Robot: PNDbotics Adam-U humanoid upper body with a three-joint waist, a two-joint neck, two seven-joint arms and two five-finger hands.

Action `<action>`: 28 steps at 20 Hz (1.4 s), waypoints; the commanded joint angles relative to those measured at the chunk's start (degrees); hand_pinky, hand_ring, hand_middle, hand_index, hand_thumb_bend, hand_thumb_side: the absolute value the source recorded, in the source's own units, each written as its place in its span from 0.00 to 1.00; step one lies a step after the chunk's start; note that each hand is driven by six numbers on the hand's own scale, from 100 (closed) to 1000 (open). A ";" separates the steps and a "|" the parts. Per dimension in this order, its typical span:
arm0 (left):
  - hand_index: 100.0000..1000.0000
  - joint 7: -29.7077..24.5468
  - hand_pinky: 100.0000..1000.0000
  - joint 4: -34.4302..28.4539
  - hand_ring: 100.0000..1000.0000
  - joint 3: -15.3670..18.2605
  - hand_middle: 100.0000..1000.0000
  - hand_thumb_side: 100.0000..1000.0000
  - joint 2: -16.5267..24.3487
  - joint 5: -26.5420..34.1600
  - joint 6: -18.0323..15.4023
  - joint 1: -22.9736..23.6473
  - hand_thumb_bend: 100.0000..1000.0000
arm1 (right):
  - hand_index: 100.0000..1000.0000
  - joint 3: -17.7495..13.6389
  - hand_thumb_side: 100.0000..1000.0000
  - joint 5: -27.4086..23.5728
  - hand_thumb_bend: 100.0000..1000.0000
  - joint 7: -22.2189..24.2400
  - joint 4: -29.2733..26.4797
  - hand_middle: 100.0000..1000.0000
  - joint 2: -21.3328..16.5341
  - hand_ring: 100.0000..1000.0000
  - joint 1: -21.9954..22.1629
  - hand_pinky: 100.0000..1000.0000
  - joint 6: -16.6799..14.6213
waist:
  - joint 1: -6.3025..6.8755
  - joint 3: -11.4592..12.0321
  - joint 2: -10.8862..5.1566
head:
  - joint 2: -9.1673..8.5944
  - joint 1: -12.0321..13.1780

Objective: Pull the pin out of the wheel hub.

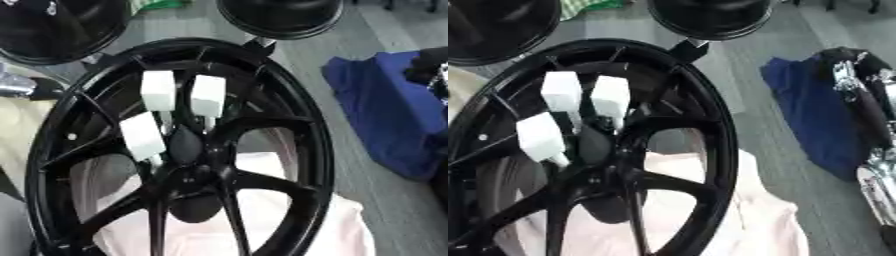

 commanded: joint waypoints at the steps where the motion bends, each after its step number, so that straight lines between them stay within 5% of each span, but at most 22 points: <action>1: 0.83 0.26 0.87 0.61 0.73 -0.50 0.69 0.52 -0.35 -0.48 1.29 -2.07 0.41 | 0.63 -0.22 0.55 -0.19 0.00 0.08 -1.08 0.56 -1.83 0.62 -0.48 0.73 0.10 | -0.04 -0.10 -1.66 | -0.22 0.14; 17: 0.88 2.20 0.90 5.51 0.75 -3.24 0.71 0.52 -6.23 0.45 8.31 -6.52 0.54 | 0.63 0.07 0.55 -0.51 0.00 0.21 -1.08 0.56 -1.66 0.62 -0.94 0.73 0.41 | 0.38 -0.92 -1.62 | -0.32 0.79; 28: 0.87 -1.74 0.91 4.91 0.76 -3.12 0.71 0.51 -6.83 3.40 9.65 -7.40 0.63 | 0.63 0.31 0.56 -0.68 0.00 0.15 -1.08 0.56 -1.48 0.62 -0.95 0.73 0.83 | 0.37 -0.90 -1.60 | -0.01 0.97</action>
